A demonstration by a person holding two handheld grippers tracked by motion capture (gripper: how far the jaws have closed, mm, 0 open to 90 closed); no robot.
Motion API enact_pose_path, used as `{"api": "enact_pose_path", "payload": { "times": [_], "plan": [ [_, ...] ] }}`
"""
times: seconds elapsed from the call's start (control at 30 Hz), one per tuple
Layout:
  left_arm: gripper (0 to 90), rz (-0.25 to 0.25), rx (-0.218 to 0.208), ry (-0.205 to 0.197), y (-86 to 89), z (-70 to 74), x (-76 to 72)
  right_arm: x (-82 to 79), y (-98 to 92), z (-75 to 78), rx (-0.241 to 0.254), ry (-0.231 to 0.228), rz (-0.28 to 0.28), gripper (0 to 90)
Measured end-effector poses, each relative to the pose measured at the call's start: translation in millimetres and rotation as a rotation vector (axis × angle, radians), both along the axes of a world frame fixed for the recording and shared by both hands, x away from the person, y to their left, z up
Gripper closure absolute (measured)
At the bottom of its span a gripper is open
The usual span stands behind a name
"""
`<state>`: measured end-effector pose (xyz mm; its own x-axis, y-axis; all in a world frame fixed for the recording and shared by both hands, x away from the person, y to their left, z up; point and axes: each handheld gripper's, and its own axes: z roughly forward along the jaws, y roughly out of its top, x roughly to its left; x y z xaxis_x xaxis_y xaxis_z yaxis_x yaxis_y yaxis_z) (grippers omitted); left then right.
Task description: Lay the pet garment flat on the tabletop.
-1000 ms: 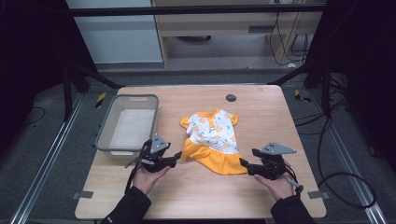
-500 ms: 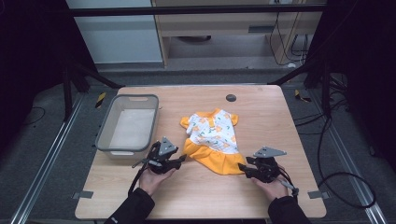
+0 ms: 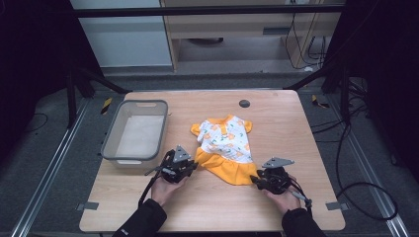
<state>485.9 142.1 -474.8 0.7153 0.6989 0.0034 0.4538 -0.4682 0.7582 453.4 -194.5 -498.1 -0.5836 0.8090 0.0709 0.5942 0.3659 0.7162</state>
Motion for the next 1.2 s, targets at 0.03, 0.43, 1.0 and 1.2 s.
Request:
{"api": "enact_pose_path", "payload": {
  "times": [0.03, 0.43, 1.0, 1.2],
  "plan": [
    [85.7, -0.004, -0.002, 0.003, -0.3, 0.3, -0.2, 0.1, -0.3, 0.1, 0.000, 0.002, -0.002, 63.7],
    [87.5, -0.011, -0.090, -0.008, 18.7, 28.3, -20.1, -9.6, -0.2, 14.7, 0.027, -0.005, 0.044, 84.2],
    [85.6, -0.024, -0.042, 0.120, 54.5, 12.8, -76.3, -59.1, -9.7, 34.7, 0.091, 0.047, 0.182, 82.1],
    [61.7, -0.011, -0.073, 0.034, 62.0, 18.2, -88.3, -61.8, -7.1, 26.7, 0.029, 0.000, 0.176, 67.4]
  ]
}}
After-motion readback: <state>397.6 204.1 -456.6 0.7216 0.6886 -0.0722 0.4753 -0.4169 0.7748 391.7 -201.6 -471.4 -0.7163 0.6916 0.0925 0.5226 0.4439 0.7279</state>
